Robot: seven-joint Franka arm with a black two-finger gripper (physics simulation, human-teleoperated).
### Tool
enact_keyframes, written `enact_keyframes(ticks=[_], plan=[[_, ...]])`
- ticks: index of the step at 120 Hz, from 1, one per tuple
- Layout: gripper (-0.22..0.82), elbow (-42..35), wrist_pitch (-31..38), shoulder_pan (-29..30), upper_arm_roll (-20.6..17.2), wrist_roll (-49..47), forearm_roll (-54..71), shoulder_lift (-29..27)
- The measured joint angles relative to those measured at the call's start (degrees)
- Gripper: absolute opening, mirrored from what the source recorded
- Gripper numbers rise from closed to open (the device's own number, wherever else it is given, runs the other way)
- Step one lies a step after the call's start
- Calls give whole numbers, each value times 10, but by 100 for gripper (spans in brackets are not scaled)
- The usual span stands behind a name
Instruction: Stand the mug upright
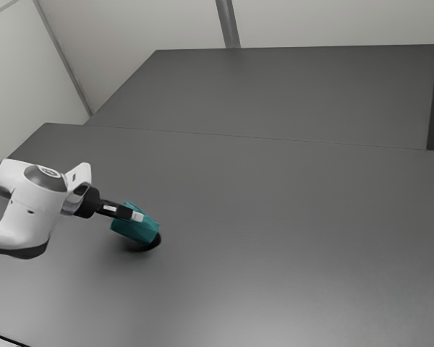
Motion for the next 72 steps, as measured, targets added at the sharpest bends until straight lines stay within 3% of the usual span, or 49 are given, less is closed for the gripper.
enact_keyframes(ticks=[28, 72], plan=[[-13, 8, 1, 0, -1, 12, -4, -2], [-18, 12, 5, 0, -17, 7, -2, -18]])
